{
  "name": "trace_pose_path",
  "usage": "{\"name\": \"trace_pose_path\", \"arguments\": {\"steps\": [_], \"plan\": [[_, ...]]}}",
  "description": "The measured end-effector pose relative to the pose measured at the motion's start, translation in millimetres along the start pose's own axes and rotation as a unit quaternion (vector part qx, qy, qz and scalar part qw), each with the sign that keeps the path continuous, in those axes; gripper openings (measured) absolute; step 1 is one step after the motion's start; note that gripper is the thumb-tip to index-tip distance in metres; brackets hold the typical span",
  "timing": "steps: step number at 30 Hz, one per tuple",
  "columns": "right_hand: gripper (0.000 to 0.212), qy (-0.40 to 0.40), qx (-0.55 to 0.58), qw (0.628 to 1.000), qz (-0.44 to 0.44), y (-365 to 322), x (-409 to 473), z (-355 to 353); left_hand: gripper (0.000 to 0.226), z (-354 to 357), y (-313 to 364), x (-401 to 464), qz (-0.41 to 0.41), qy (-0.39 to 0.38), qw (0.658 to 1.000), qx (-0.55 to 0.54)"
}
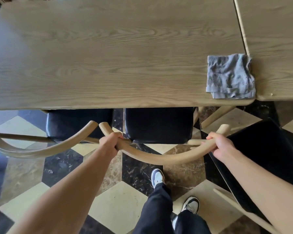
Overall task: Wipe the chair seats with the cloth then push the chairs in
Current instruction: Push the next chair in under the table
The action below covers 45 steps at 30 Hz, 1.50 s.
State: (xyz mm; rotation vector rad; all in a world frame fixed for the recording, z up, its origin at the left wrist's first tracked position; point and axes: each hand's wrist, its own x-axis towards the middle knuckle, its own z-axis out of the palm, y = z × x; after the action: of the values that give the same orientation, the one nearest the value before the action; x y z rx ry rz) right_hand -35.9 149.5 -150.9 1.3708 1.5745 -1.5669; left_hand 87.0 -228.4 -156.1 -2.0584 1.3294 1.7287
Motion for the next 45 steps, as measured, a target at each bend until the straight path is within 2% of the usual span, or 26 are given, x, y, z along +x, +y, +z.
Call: {"name": "trace_pose_path", "arguments": {"steps": [11, 15, 24, 29, 31, 34, 36, 39, 42, 45], "plan": [[0.071, -0.004, 0.021, 1.0, 0.007, -9, 0, 3, 0.048, 6, 6, -8, 0.002, 0.002, 1.0, 0.009], [0.069, -0.013, 0.04, 0.999, 0.009, -10, 2, 3, 0.051, 5, 8, -10, -0.002, 0.002, 1.0, 0.021], [0.064, -0.016, 0.001, 1.0, -0.004, -9, 1, 5, 0.053, 5, 5, -9, 0.006, 0.003, 1.0, 0.019], [0.073, -0.099, 0.03, 0.995, 0.011, -3, -10, -13, 0.08, 5, -12, -27, 0.019, -0.018, 0.998, -0.05], [0.076, -0.15, 0.042, 0.988, 0.01, 5, -17, -31, 0.079, 8, -33, -45, 0.018, -0.028, 0.996, -0.078], [0.089, -0.171, -0.004, 0.985, -0.004, 19, -29, -48, 0.072, 17, -64, -68, -0.002, -0.022, 0.994, -0.109], [0.083, -0.183, -0.025, 0.983, -0.019, 23, -41, -70, 0.073, 28, -89, -93, -0.012, -0.026, 0.994, -0.109], [0.063, -0.193, -0.073, 0.977, -0.047, 27, -52, -111, 0.076, 51, -127, -135, 0.006, -0.057, 0.996, -0.067], [0.047, -0.169, -0.087, 0.978, -0.089, 38, -60, -166, 0.075, 84, -173, -184, 0.045, -0.108, 0.993, -0.005], [0.031, -0.143, -0.079, 0.979, -0.12, 51, -71, -210, 0.076, 120, -211, -226, 0.045, -0.174, 0.983, 0.041]]}}
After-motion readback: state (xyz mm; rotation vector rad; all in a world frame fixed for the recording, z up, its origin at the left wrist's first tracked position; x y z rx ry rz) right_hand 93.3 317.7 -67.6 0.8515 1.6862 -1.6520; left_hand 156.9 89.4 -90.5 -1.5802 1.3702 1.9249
